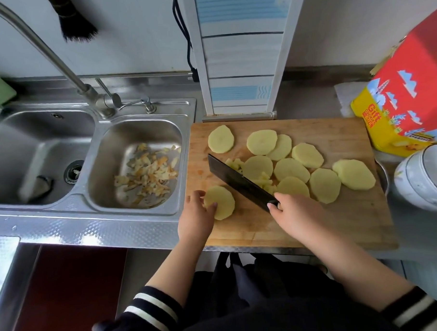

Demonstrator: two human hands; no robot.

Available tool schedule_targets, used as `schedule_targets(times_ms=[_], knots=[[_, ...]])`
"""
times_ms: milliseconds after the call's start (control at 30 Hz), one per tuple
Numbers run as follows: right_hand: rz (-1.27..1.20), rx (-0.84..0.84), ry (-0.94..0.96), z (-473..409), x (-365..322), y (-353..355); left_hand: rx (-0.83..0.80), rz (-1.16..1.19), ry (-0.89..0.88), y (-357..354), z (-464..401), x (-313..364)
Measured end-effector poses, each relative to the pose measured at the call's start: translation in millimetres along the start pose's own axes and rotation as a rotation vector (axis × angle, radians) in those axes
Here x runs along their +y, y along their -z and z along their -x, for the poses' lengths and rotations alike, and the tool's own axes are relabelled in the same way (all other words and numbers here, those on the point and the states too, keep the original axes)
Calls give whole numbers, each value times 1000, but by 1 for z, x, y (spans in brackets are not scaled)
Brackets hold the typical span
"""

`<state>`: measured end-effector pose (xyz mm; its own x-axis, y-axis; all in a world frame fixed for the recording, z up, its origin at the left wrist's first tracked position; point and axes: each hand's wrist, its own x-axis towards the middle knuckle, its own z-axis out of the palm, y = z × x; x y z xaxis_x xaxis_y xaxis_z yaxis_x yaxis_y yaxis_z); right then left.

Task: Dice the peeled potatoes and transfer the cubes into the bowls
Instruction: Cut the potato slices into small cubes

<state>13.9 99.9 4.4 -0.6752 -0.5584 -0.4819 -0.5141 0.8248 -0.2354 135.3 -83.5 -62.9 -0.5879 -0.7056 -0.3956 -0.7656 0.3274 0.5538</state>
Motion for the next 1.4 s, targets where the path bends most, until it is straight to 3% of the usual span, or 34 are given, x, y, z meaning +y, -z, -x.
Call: schedule_targets(times_ms=[100, 167, 233, 533, 733, 1000, 1400], knots=[[48, 20, 39, 2, -6, -7, 138, -251, -319, -5, 8, -11], [30, 17, 51, 2, -9, -11, 136, -383, -570, -11, 4, -20], [8, 9, 63, 3, -12, -13, 93, -430, -678, -15, 0, -26], [-69, -18, 21, 5, -13, -20, 242, -446, -646, -32, 7, -23], [5, -72, 6, 1, -16, -18, 349, -535, -794, -31, 3, -16], [-15, 14, 43, 24, -21, -25, 271, -517, -855, -30, -9, -15], [-7, -36, 20, 36, -33, -21, 255, -534, -816, -30, -7, -17]])
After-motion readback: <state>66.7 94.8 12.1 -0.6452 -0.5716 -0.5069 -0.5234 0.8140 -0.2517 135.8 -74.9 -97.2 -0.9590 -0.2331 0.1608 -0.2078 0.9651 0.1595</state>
